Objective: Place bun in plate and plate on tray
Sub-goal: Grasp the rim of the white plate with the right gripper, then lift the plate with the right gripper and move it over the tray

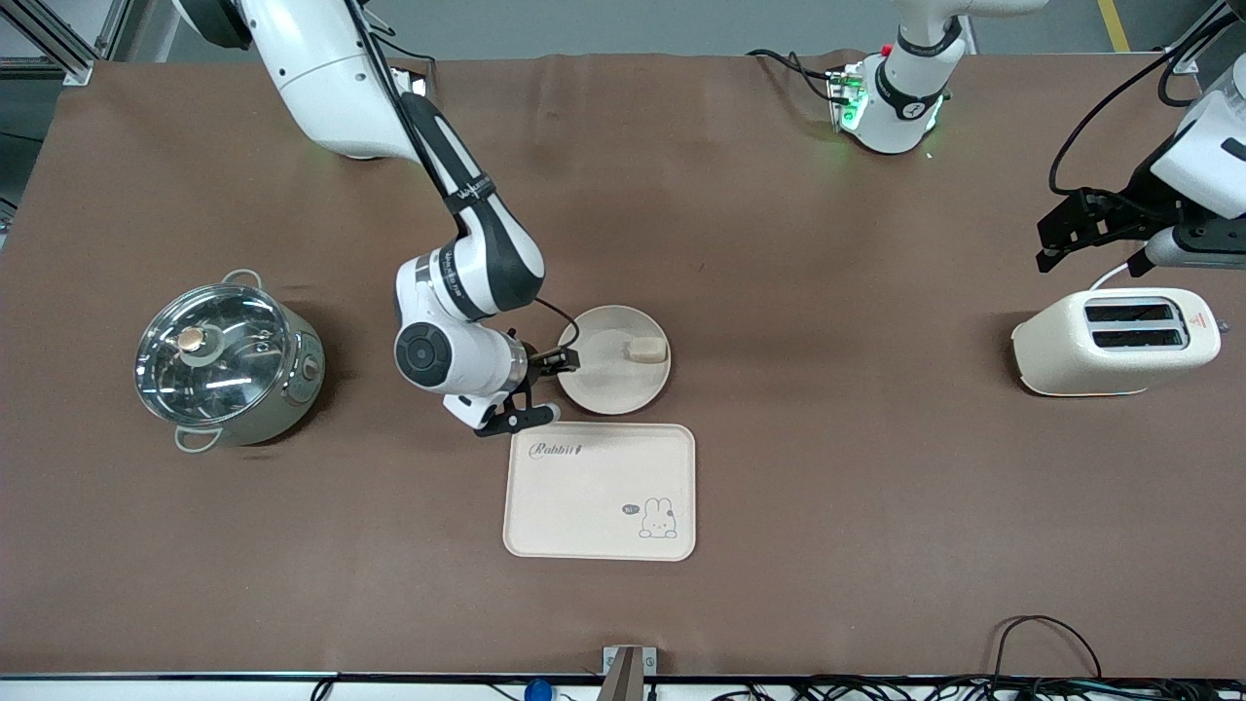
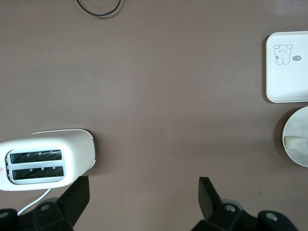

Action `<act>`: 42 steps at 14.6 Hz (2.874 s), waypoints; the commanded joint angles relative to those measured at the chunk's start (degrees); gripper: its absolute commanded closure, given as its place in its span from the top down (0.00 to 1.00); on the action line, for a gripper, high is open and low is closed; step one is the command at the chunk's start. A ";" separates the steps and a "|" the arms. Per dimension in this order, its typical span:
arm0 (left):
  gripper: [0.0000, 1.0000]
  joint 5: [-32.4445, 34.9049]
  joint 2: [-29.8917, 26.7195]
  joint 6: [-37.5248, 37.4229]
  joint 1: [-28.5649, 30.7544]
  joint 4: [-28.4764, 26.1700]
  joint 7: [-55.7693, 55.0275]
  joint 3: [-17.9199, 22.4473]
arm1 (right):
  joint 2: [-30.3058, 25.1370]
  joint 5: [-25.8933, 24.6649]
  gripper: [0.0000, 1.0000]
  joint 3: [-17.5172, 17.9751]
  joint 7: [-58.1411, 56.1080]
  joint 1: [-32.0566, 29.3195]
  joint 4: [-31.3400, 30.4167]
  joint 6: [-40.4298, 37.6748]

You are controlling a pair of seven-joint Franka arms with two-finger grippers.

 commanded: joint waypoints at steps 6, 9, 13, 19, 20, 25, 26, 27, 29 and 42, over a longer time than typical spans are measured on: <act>1.00 -0.69 2.29 -1.88 5.10 2.01 3.68 0.83 | 2.37 1.08 0.62 -0.52 -3.60 2.09 -2.60 5.02; 1.00 -0.77 2.99 -1.79 5.29 2.45 3.60 0.83 | 2.99 1.34 0.51 -0.52 -3.51 2.71 -2.51 5.64; 1.00 -0.42 3.61 -1.79 5.02 2.54 3.69 0.74 | 3.61 1.34 0.34 -0.52 -3.42 2.80 -2.42 6.00; 1.00 -0.60 3.61 -1.79 5.11 2.63 3.69 0.66 | 3.26 1.34 0.03 -0.52 -2.98 2.62 -2.25 5.39; 1.00 -0.60 3.61 -1.79 5.11 2.63 3.69 0.66 | 3.17 1.34 0.02 -0.52 -3.07 2.45 -2.25 5.30; 1.00 -0.69 3.61 -1.79 5.20 2.63 3.77 0.66 | 0.54 3.26 0.00 -0.52 -2.89 1.22 -1.63 0.91; 1.00 -0.69 3.61 -1.79 5.20 2.63 3.77 0.66 | 0.19 6.15 0.01 -0.52 -3.07 0.52 -1.28 -0.49; 1.00 -0.69 3.61 -1.79 5.20 2.63 3.69 0.66 | 0.18 9.05 0.01 -0.60 -3.24 -0.62 -0.59 -1.98; 1.00 -0.60 3.61 -1.79 5.20 2.72 3.77 0.66 | 0.18 10.31 0.00 -0.61 -3.16 -2.12 1.17 -3.05; 1.00 -0.77 3.61 -1.79 5.11 2.63 4.04 0.66 | 12.91 19.98 0.02 -0.52 5.36 -7.93 19.10 2.55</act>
